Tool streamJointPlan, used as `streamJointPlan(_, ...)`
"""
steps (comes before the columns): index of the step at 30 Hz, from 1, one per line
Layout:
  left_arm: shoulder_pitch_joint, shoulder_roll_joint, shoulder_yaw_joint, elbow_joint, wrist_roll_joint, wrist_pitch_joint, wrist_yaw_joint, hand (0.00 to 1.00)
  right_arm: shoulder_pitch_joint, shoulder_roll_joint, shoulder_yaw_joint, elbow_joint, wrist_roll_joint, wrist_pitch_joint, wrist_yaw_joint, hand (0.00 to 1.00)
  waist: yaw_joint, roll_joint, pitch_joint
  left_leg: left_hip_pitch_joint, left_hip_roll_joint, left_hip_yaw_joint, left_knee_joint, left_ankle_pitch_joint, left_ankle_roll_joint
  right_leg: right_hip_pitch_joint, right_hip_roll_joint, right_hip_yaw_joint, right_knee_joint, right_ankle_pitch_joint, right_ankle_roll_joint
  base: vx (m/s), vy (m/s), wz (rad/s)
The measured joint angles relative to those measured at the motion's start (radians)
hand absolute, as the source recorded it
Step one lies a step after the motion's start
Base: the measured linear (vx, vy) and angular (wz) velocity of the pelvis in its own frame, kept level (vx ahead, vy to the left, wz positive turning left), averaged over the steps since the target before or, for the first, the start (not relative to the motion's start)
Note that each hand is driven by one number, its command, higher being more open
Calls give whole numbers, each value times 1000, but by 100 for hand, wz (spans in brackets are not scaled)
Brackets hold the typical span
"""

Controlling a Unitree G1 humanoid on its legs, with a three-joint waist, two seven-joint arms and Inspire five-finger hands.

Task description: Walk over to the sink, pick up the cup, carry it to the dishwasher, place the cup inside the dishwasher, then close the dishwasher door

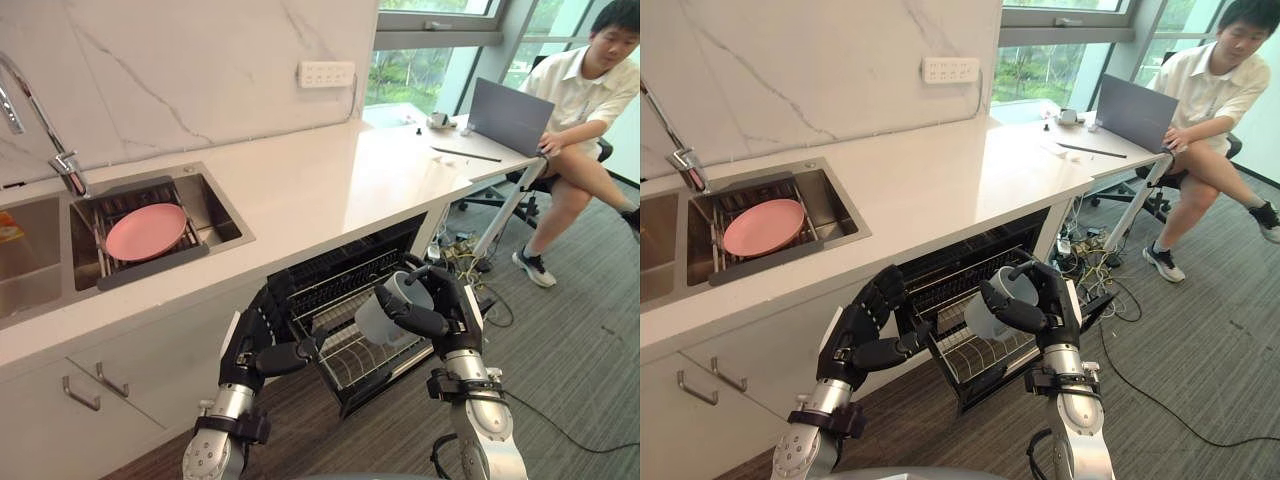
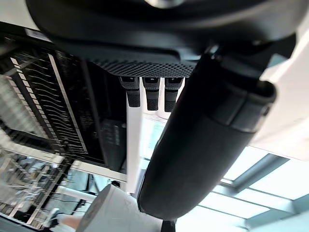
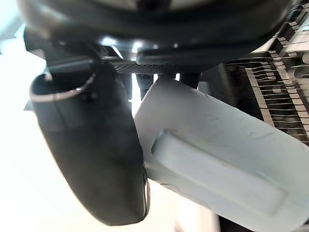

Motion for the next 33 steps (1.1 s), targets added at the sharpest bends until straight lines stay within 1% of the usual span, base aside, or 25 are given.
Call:
streamJointPlan(1,-1,10,11,57,3,6,0,90,-41,-21,0,50,-16,1,2,30,2,-4,22,-23,0,-18,19,-2,3,-6,-2,-16,0,2,1,-63,-3,29)
streamJointPlan(3,-8,22,31,115,2,10,3,90,-96,-44,1,108,-20,1,-1,30,16,-10,48,-57,1,-27,41,-4,6,-25,-1,-24,1,7,-1,-76,-9,21)
streamJointPlan(4,-33,28,46,165,4,11,12,90,-159,-68,1,164,-37,-2,-11,30,27,-14,84,-93,5,-38,68,-7,7,-46,0,-32,6,13,-3,-125,-19,17)
streamJointPlan(5,-66,42,49,206,5,10,29,90,-215,-87,1,214,-43,-5,-21,30,34,-15,113,-122,7,-46,87,-7,8,-70,1,-38,16,17,-6,-178,-22,18)
streamJointPlan(6,-112,62,54,263,6,10,47,90,-295,-109,2,293,-46,-6,-37,30,52,-17,154,-162,11,-54,113,-7,9,-98,4,-41,23,28,-9,-164,-18,14)
streamJointPlan(7,-140,72,65,297,7,10,65,90,-347,-118,2,346,-48,-6,-50,30,60,-19,182,-185,13,-64,127,-6,10,-112,5,-44,23,34,-10,-139,-14,18)
streamJointPlan(8,-175,85,80,335,11,7,93,90,-408,-127,2,404,-55,-6,-71,30,66,-19,226,-208,14,-75,144,-6,10,-122,6,-50,23,41,-12,-122,-6,17)
streamJointPlan(10,-227,98,110,389,13,-1,136,90,-483,-143,2,473,-56,-9,-96,30,81,-21,274,-250,15,-91,168,-6,11,-148,8,-60,23,50,-14,-113,5,18)
streamJointPlan(11,-245,103,118,407,12,-7,151,90,-505,-150,2,493,-56,-9,-104,30,83,-20,289,-267,15,-98,176,-5,12,-157,8,-66,23,53,-13,-75,11,20)
streamJointPlan(13,-301,124,154,452,7,-16,200,90,-590,-177,2,553,-63,-11,-125,30,101,-24,343,-317,14,-110,196,-3,16,-193,9,-72,22,66,-13,-86,30,12)
streamJointPlan(14,-315,126,162,459,4,-17,211,90,-608,-186,2,562,-68,-11,-129,30,104,-24,358,-329,14,-113,199,-2,16,-200,9,-74,21,69,-13,-89,40,10)
streamJointPlan(16,-357,127,195,488,-11,-46,236,90,-670,-221,1,585,-84,-15,-138,30,111,-26,393,-386,10,-124,216,3,24,-243,5,-86,21,79,-13,-74,56,16)
streamJointPlan(21,-416,107,206,530,-41,-83,255,90,-742,-251,0,591,-85,-18,-156,30,133,-22,408,-476,2,-144,230,14,30,-320,-1,-106,25,86,-13,-24,39,12)
streamJointPlan(22,-427,93,206,531,-46,-88,264,90,-761,-251,0,591,-85,-17,-156,90,134,-20,411,-489,1,-147,231,17,31,-334,-2,-111,30,86,-13,-6,22,11)
streamJointPlan(27,-477,19,203,532,-58,-101,267,90,-839,-257,1,588,-93,-13,-157,90,135,8,433,-520,-8,-148,216,37,36,-391,-17,-124,77,72,-17,-25,17,3)
streamJointPlan(33,-484,-4,203,532,-84,-116,267,90,-851,-257,1,567,-119,9,-170,90,131,15,441,-518,-11,-145,167,70,27,-455,-30,-126,172,22,-27,-6,-25,2)
